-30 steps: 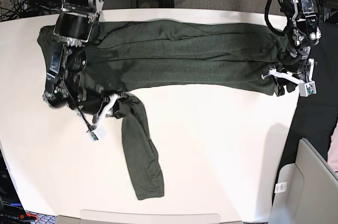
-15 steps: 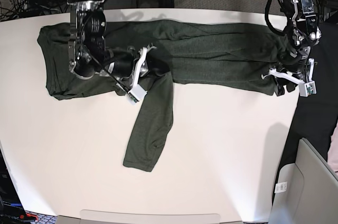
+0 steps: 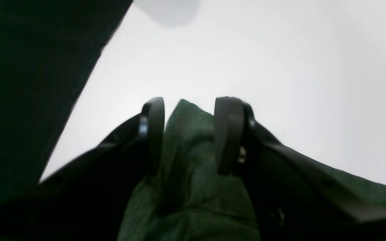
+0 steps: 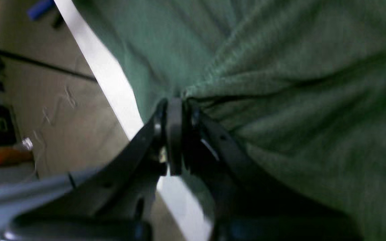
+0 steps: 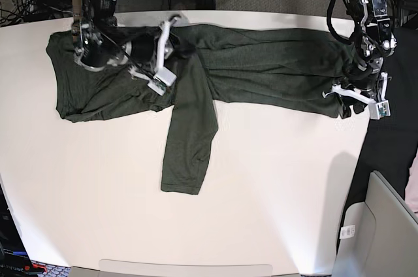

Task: Fold the T-shirt properly
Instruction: 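Lift the sleeve with the right gripper and fold it over the body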

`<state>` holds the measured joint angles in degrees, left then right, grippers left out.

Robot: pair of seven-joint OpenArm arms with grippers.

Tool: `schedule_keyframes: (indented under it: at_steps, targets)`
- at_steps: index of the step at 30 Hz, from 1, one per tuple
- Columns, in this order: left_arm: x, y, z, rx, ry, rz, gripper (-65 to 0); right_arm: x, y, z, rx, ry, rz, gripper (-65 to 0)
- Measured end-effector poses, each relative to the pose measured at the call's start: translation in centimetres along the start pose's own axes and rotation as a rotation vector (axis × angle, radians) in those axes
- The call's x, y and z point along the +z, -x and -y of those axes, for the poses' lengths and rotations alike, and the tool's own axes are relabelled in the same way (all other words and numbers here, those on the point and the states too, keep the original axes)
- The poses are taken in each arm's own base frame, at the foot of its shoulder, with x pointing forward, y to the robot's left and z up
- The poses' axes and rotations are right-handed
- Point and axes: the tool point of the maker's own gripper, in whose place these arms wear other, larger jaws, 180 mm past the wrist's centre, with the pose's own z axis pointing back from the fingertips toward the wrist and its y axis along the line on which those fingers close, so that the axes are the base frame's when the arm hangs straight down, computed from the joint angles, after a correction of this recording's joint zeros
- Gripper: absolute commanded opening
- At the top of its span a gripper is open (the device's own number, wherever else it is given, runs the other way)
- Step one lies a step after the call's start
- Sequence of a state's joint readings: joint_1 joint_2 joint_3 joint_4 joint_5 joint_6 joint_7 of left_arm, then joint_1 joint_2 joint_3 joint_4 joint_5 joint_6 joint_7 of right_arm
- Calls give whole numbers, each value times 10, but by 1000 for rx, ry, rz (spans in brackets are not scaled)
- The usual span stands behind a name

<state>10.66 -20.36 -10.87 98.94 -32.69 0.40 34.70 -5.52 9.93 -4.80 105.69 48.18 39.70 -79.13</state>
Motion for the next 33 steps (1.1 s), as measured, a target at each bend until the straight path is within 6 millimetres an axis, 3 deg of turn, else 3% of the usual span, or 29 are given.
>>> schedule_keyframes:
  at_steps: [9, 11, 16, 20, 26, 28, 33]
  targets:
    - [-1, 7, 7, 25, 10, -11, -410, 19, 13, 0, 50, 39, -36, -639]
    - [-1, 8, 10, 23, 20, -12, -410, 23, 8, 6, 41, 60, -4, -599]
    - [-1, 6, 7, 21, 11, -7, -410, 40, -8, 39, 41, 192, 61, -317]
    - [-1, 7, 7, 22, 10, -8, -410, 53, -45, 61, 55, 249, 160, -136]
    - [0, 8, 6, 23, 8, -10, -410, 62, -67, 137, -46, 410, 201, -120]
    - [1, 11, 6, 22, 10, -15, -410, 57, -79, 154, -55, 442, 190, -120]
    - [3, 16, 4, 22, 4, -30, -410, 38, -114, 174, -51, 465, 195, -120]
